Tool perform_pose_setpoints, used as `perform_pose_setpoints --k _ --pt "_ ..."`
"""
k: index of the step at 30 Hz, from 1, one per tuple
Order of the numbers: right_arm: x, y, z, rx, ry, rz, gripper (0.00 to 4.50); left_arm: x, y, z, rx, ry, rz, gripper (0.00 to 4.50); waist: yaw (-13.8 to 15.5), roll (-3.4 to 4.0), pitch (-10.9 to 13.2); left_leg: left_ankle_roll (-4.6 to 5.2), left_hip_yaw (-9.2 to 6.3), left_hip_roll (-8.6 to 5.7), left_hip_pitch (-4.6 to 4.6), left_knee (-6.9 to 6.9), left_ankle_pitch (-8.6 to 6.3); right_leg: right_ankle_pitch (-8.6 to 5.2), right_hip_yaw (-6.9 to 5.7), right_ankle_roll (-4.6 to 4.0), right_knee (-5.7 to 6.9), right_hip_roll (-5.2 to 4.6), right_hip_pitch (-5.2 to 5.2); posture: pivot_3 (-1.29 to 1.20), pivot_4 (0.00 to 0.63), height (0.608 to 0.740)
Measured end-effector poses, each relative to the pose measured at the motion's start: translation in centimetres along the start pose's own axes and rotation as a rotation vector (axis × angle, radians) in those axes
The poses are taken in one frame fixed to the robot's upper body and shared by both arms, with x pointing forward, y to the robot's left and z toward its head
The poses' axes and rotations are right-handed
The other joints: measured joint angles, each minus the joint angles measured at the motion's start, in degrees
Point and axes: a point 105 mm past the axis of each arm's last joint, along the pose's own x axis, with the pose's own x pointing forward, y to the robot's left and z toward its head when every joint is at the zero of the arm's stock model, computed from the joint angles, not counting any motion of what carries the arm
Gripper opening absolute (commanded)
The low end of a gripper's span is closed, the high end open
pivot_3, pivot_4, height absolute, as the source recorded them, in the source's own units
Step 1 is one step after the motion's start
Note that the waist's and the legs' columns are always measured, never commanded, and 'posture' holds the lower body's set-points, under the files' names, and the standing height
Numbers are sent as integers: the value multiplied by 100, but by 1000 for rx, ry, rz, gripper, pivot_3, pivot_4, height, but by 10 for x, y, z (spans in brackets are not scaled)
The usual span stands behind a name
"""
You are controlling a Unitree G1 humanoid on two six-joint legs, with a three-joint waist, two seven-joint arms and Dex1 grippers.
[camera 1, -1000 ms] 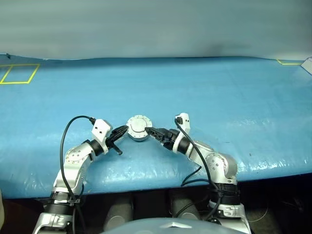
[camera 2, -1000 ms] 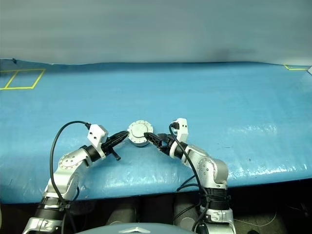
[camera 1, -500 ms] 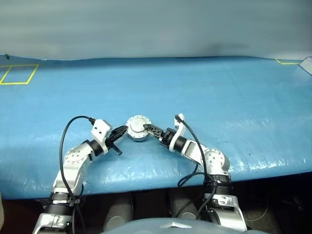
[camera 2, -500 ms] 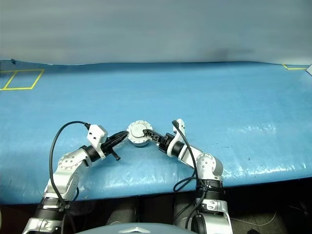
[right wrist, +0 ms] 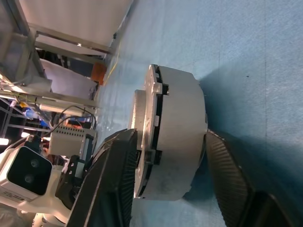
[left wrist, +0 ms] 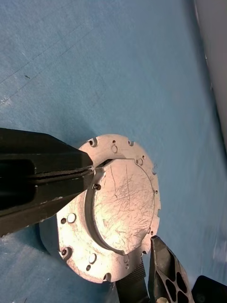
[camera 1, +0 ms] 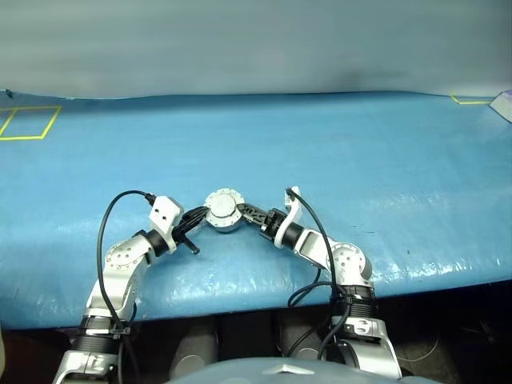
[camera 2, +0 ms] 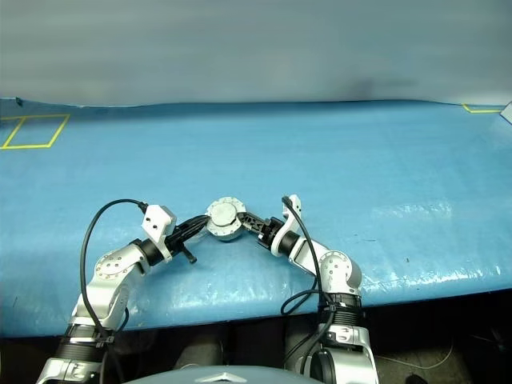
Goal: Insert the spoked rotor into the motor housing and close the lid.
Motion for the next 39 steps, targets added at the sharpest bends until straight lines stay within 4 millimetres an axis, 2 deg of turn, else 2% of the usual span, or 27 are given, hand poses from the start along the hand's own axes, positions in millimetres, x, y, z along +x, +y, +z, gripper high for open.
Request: perform_pose_setpoints --k 2,15,20,27,28,29,34,39 --pt "0 3 1 -1 -5 15 1283 -1 1 -1 1 5 4 0 0 3 2 0 0 0 0 -1 0 1 0 1 0 0 0 0 150 740" --pt "1 3 2 -36 -20 -1 1283 -1 2 -2 -15 3 16 0 3 3 2 0 0 0 0 4 0 -2 0 -3 0 0 3 0 150 740" --pt "-2 2 8 40 -59 7 1283 0 1 1 -138 -46 24 0 17 3 3 0 -4 -1 -8 4 0 1 -1 2 -2 -1 -2 0 150 740" --pt "-12 -7 31 214 -197 -13 1283 -6 9 14 -275 -138 58 0 18 9 10 2 -5 -2 -20 3 -1 3 -2 5 -7 -1 -11 0 150 740" --pt "-13 -7 36 246 -230 -5 1283 -6 9 15 -303 -158 64 374 15 13 15 2 -5 -2 -25 3 -1 4 -2 6 -7 0 -17 0 150 740" --pt "-14 -6 40 260 -252 6 1283 -6 9 16 -315 -163 66 541 6 13 15 3 -6 -1 -27 2 -1 4 -3 7 -6 1 -19 0 150 740" --pt "-16 -4 46 292 -284 4 1283 -6 8 15 -354 -161 73 2218 -32 23 20 7 -4 0 -29 -1 -4 3 -1 5 -7 2 -22 0 150 740" --pt "-18 5 54 305 -318 20 1283 -5 10 22 -511 -257 101 3873 -25 25 22 8 -10 -1 -51 8 -4 5 -3 6 -8 2 -35 0 150 740"
